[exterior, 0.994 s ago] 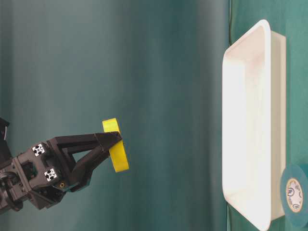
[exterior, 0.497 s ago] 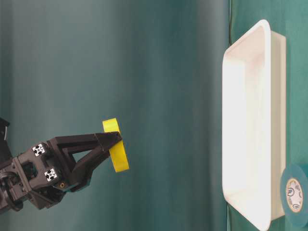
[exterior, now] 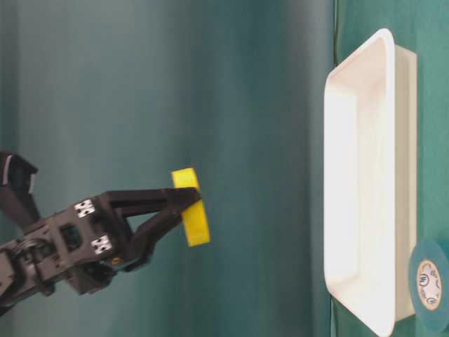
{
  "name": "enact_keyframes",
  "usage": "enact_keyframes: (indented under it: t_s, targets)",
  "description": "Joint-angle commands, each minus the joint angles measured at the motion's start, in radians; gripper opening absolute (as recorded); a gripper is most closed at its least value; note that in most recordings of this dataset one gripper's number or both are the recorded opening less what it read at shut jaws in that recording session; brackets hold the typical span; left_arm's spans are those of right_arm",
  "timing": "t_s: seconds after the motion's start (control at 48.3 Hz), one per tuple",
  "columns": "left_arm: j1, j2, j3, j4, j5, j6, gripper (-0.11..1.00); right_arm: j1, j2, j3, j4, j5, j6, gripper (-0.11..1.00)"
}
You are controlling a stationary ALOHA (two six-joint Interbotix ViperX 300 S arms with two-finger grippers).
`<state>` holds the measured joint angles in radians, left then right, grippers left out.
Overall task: Pick up the tape from a random location and place it into the white case.
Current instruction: 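Carry the yellow roll forward over the white tray with the left gripper, then lower the yellow roll into the tray and open the left gripper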
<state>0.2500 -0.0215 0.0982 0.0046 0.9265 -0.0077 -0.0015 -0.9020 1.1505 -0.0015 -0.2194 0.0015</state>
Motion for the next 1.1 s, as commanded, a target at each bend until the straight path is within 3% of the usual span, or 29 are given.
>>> enact_keyframes:
  t_s: [0.0, 0.766, 1.077]
  targets:
    - [0.002, -0.005, 0.008, 0.002, -0.023, -0.002, 0.24, 0.002, 0.006, -0.029, 0.000, -0.006, 0.000, 0.00]
    - [0.063, 0.164, 0.175, 0.002, -0.304, -0.005, 0.24, 0.002, 0.006, -0.028, -0.002, 0.005, -0.003, 0.00]
    - [0.098, 0.207, 0.195, 0.002, -0.374, -0.005, 0.24, 0.002, 0.012, -0.028, -0.002, 0.005, -0.003, 0.00]
